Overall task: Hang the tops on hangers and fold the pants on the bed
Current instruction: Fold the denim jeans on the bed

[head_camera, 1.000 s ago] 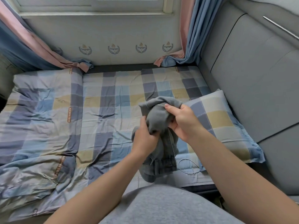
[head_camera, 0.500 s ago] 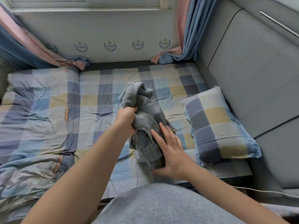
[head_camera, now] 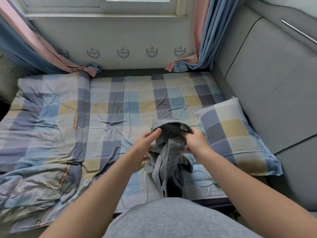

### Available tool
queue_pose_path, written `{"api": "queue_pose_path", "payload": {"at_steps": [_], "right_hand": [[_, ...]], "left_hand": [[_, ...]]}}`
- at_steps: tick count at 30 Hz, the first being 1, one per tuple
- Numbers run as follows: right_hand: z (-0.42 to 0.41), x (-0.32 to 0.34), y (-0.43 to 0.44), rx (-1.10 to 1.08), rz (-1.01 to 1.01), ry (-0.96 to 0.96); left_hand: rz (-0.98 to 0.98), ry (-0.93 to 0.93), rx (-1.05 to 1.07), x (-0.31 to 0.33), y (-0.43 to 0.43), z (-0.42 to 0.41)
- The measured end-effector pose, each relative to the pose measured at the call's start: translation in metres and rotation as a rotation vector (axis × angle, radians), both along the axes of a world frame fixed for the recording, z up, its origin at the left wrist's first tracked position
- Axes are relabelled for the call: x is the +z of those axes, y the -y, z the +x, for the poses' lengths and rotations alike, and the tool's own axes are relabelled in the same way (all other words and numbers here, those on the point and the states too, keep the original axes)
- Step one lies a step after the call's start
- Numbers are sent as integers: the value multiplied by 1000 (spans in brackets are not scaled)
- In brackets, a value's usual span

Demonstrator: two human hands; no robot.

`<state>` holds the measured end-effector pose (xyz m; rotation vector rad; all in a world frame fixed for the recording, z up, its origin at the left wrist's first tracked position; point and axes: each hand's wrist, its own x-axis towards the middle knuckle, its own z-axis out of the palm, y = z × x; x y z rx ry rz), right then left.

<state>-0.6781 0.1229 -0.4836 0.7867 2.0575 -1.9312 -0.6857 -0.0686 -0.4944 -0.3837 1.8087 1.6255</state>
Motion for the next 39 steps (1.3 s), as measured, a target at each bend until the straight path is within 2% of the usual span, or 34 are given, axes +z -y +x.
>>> {"api": "queue_pose_path", "payload": {"at_steps": [3, 6, 8, 11, 16, 19, 21, 22, 24, 26, 28, 30, 33, 35, 39], "right_hand": [[0, -2, 3, -134, -226, 48], [-5, 6, 1, -220, -384, 42], [-10, 11, -3, -233, -453, 26], [-14, 13, -12, -224, -522, 7], [-7, -11, -46, -351, -168, 57], [17, -43, -66, -305, -8, 275], [36, -62, -70, -125, 138, 446], [43, -68, -68, -33, 217, 466], [47, -71, -58, 114, 388, 336], [43, -61, -39, 253, 553, 97], [37, -46, -13, 400, 631, -96], [33, -34, 13, 514, 584, -145], [30, -28, 37, 496, 424, -168], [28, -29, 41, 440, 455, -200], [17, -35, 30, 416, 640, -194]], "left_hand": [[-66, -43, -165, -19, -4, 18], [-105, -197, -278, -40, -13, 32], [-218, -329, -252, -51, -18, 33], [-360, -394, -82, -55, -14, 22], [-292, -464, 300, -23, 6, -13], [-238, -580, 292, -2, 8, -24], [-246, -648, 221, 10, 4, -25], [-256, -669, 180, 15, 2, -25], [-286, -686, 94, 25, -5, -26], [-337, -704, -19, 32, -12, -25], [-381, -738, -114, 37, -20, -20], [-397, -744, -132, 42, -25, -16], [-444, -741, -124, 44, -23, -17], [-467, -746, -144, 44, -18, -17], [-576, -772, -158, 37, -8, -18]]}}
